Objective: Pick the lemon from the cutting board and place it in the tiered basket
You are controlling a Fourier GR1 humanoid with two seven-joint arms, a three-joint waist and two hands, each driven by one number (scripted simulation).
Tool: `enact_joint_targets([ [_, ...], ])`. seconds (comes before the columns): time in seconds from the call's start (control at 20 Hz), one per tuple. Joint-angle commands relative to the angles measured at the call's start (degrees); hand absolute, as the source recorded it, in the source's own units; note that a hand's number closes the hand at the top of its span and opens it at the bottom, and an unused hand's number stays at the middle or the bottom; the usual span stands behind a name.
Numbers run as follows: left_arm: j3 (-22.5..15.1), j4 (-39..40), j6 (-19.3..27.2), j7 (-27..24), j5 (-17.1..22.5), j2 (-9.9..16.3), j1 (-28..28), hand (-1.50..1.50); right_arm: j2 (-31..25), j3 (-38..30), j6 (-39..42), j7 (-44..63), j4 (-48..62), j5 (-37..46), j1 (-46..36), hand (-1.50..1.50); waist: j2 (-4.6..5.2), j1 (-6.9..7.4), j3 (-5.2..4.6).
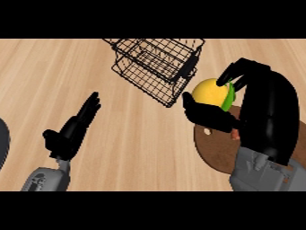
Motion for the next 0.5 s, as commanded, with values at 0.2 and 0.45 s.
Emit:
enact_joint_targets([
  [0.2,-2.0,-0.2,1.6,0.2,-1.9,-2.9,-0.4,0.0,1.6,-12.1,1.9,7.6,22.6,-4.8,-27.0,1.5,0.21,1.15,-0.01],
  [0.45,1.1,0.5,-0.6,1.7,-0.1,-0.3,-3.3,0.0,1.6,-20.2,-4.5,0.7,39.1,-6.3,-36.2,1.5,0.45,0.93,0.03],
])
